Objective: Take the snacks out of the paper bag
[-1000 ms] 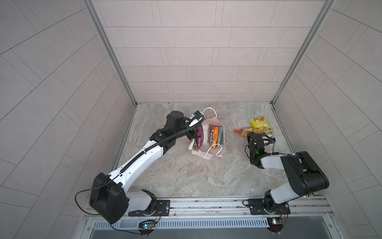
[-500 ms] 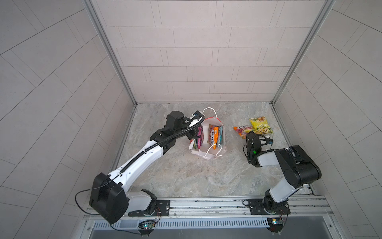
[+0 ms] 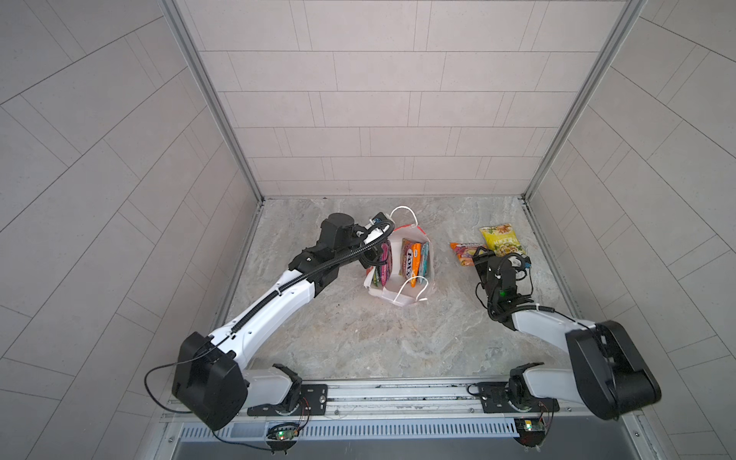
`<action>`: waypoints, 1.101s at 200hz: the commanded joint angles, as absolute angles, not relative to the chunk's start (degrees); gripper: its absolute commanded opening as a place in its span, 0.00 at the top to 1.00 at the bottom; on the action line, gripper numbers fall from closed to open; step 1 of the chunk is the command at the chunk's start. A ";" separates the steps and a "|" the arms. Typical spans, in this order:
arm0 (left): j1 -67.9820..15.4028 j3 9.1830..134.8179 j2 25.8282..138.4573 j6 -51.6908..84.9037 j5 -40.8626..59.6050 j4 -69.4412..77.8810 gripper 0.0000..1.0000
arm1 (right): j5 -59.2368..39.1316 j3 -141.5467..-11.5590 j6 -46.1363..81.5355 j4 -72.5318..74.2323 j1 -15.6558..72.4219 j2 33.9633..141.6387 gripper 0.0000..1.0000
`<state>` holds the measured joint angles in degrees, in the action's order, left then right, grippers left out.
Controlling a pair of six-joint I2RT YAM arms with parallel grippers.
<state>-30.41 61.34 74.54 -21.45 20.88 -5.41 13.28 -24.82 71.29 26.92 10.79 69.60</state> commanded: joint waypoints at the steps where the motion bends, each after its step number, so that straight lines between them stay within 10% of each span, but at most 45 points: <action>1: -30.59 60.48 73.37 -21.56 20.79 -5.06 1.00 | 12.66 -27.39 57.62 8.11 9.78 60.90 0.20; 68: -30.62 60.39 73.83 -20.61 22.06 -4.16 1.00 | 2.75 -45.36 25.50 -18.40 11.52 64.00 0.20; 220: -30.59 60.03 73.19 -20.49 22.06 -4.37 1.00 | 8.05 -61.33 25.76 -26.31 12.48 98.25 0.27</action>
